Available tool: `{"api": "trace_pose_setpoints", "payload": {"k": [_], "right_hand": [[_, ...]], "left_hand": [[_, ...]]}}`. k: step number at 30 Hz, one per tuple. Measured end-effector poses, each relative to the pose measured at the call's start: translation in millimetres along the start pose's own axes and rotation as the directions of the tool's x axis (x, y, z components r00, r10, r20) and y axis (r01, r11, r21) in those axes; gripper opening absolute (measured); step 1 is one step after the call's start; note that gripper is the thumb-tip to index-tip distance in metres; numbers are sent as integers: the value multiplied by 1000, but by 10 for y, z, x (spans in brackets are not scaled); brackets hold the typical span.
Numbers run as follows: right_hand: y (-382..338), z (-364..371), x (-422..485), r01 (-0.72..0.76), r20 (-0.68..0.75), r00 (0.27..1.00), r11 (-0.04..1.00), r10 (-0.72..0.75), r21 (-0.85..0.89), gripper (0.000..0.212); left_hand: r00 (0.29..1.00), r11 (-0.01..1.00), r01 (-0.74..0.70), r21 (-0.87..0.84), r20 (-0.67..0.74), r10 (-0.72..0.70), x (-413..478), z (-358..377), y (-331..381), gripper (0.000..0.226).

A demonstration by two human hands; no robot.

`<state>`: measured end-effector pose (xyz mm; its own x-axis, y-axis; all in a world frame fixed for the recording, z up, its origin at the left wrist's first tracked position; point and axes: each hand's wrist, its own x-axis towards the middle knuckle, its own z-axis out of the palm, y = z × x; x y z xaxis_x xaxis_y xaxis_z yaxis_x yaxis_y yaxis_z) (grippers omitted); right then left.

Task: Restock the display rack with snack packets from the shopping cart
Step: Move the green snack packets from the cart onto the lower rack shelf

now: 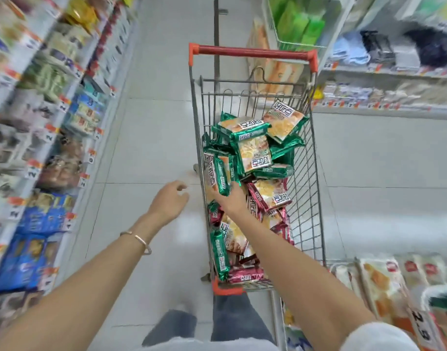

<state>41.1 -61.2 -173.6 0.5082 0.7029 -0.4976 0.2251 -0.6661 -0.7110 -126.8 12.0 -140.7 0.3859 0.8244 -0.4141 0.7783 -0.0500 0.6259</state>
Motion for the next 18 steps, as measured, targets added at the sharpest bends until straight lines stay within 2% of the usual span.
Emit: {"api": "trace_pose_setpoints", "payload": {"k": [4, 6, 8, 10, 13, 14, 16, 18], "right_hand": [[-4, -6, 333, 20, 86, 996, 994, -11, -108, 78], [68, -101, 426, 110, 56, 993, 975, -101, -192, 65], [122, -289, 489, 209, -11, 977, 959, -215, -191, 59], [64, -556, 532, 329, -18, 942, 933, -335, -147, 55], [-138, -972, 653, 387, 172, 910, 921, -376, -32, 42], [-215, -1086, 699, 386, 230, 897, 923, -376, 5, 39], [-316, -1270, 824, 355, 276, 895, 934, -350, 34, 27], [-378, -1392, 931, 272, 346, 892, 957, -290, 100, 12]], "left_hand": [[998, 993, 70, -98, -1, -70, 70, 82, -6, 31], [993, 983, 112, -147, -9, -115, 133, 118, -23, 31], [988, 964, 140, -224, -28, -150, 208, 137, 48, 34], [988, 950, 144, -277, -15, -154, 286, 150, 205, 55], [991, 931, 97, -352, 121, -57, 401, 170, 543, 115], [987, 920, 87, -382, 159, -28, 432, 176, 640, 126], [982, 915, 96, -391, 188, -23, 503, 175, 756, 127], [981, 901, 116, -418, 193, -37, 535, 137, 809, 109]]}}
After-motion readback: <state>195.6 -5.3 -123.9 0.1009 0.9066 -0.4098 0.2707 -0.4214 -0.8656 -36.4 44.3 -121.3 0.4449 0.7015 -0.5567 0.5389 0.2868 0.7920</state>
